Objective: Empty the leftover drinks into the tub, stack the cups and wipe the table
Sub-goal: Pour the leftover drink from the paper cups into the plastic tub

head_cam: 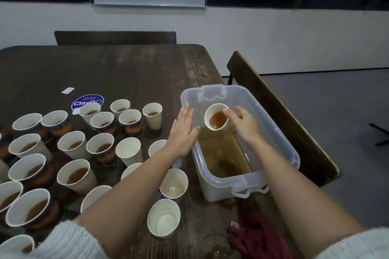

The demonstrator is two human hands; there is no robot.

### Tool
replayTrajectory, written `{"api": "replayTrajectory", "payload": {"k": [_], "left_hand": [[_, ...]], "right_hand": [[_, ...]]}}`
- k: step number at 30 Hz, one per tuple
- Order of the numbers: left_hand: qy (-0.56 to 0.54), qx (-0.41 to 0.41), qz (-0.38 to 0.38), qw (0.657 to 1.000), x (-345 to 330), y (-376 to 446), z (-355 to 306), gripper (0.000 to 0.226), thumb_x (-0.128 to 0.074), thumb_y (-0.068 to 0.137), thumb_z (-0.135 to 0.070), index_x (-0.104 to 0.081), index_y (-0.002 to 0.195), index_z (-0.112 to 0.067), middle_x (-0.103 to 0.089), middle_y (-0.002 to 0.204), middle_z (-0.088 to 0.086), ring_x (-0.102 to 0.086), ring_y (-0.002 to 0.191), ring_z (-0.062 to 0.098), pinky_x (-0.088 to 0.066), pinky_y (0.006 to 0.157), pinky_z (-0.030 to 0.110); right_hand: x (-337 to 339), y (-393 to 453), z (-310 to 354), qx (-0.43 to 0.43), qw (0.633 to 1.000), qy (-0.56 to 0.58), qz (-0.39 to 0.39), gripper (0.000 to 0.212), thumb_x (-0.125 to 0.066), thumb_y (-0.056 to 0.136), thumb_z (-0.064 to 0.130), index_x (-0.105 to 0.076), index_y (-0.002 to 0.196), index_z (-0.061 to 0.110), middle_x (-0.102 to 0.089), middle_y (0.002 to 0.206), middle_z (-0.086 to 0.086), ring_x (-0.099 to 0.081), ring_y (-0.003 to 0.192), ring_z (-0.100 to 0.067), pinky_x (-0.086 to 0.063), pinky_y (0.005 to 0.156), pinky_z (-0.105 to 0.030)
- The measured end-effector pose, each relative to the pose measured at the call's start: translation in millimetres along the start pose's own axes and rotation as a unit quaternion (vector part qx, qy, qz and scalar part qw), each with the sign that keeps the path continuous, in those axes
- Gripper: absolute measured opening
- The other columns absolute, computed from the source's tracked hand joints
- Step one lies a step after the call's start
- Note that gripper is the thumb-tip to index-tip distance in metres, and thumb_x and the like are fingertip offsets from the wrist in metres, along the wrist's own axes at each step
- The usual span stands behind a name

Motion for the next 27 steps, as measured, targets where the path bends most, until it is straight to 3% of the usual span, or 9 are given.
{"api": "replayTrajectory", "payload": {"k": [15, 27], "left_hand": [[-0.040, 0.008, -0.011, 0.999, -2.5, -1.6, 2.8, 0.056, -0.035, 0.103, -0.024, -0.010, 0.154, -0.021, 0.006, 0.162, -0.007, 0.009, 0.148, 0.010, 0.000, 0.122, 0.043], [-0.046, 0.011, -0.009, 0.999, -3.5, -2.7, 3.3, 0.056, -0.034, 0.104, -0.024, -0.009, 0.154, -0.022, 0.007, 0.162, -0.007, 0.010, 0.148, 0.011, 0.000, 0.121, 0.043]], "right_hand": [[0.3, 2.1, -5.5, 0.034, 0.996, -0.088, -0.007, 0.076, -0.057, 0.088, 0.060, -0.032, 0.150, 0.024, -0.040, 0.150, -0.008, -0.040, 0.136, -0.029, -0.039, 0.109, -0.051], [2.2, -0.4, -1.9, 0.050, 0.994, -0.094, -0.017, 0.080, -0.061, 0.088, 0.054, -0.027, 0.152, 0.021, -0.038, 0.149, -0.010, -0.038, 0.135, -0.029, -0.037, 0.109, -0.047]]}}
Point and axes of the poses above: each hand's wrist, its own y-axis towards the middle knuckle, its own x-axis out of the back of the hand, z = x × y, the point moved 6 cm from there along y, towards the middle knuckle
